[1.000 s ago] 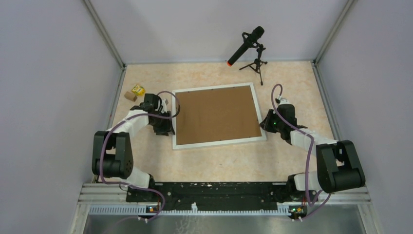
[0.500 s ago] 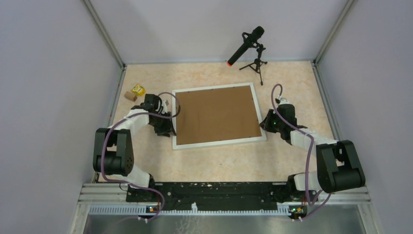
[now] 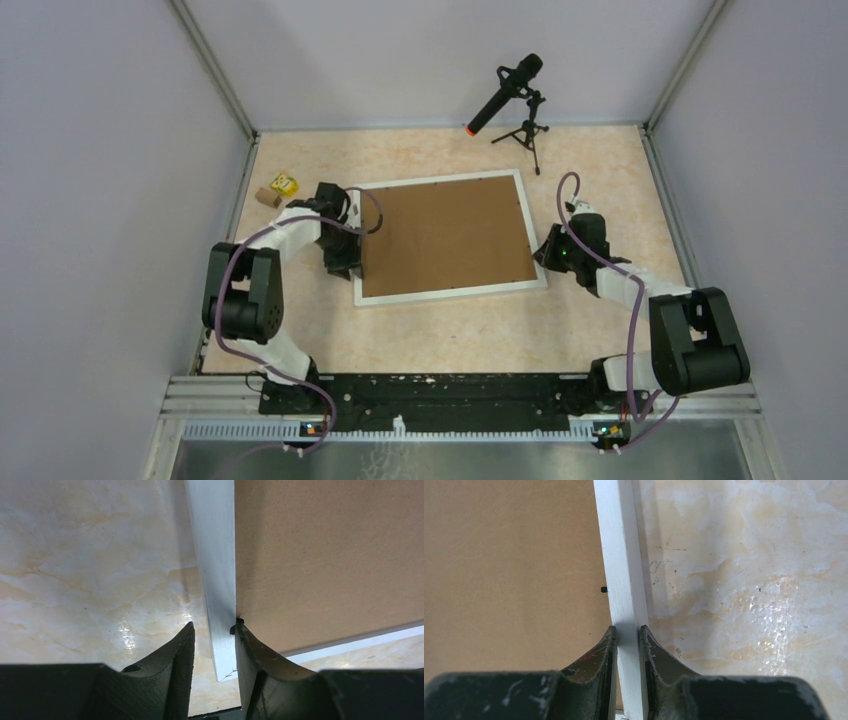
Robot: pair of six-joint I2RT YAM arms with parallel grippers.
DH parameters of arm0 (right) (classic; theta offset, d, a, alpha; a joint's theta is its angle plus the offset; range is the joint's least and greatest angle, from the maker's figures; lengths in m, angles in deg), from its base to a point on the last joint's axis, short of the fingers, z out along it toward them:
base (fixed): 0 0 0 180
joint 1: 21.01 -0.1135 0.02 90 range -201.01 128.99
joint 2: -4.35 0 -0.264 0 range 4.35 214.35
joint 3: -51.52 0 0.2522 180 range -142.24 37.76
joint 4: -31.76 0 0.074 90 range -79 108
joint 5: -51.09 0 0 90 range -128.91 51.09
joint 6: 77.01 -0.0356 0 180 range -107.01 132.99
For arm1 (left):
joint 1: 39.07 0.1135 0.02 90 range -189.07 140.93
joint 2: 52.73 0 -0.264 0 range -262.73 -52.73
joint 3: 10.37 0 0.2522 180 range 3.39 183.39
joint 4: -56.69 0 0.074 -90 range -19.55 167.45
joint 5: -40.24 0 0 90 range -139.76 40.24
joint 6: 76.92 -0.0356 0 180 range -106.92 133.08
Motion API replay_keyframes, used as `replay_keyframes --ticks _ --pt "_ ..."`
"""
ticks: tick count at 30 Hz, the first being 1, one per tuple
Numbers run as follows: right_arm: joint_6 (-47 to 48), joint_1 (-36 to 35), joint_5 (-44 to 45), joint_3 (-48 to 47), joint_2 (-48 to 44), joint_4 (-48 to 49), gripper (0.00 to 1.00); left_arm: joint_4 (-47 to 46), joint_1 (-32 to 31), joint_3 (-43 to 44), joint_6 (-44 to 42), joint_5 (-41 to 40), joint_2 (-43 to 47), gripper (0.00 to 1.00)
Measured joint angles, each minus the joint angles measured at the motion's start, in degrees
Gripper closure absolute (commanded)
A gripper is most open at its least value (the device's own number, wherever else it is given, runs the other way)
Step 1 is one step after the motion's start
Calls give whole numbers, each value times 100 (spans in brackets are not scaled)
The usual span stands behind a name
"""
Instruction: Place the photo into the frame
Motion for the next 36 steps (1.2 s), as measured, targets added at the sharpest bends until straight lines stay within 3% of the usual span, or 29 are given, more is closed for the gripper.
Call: replay_keyframes --ticks 7,16,23,29,32,36 --pt "0 0 0 0 0 0 100 671 -323 636 79 -588 -557 56" --pt "2 0 0 0 0 -2 100 2208 -1399 2131 -15 -2260 -1834 53" --pt "0 -2 22 0 0 -4 100 2367 -2175 2284 -52 -3477 -1849 35" --pt "-9 -44 114 -131 0 -256 75 1263 -2745 2280 116 -2789 -702 20" --pt "50 -236 407 -457 -68 -1008 58 697 -2844 2046 162 -2566 501 9" --pt "280 -999 1292 -1123 -459 -2173 50 52 -2496 1191 424 -2339 2186 1"
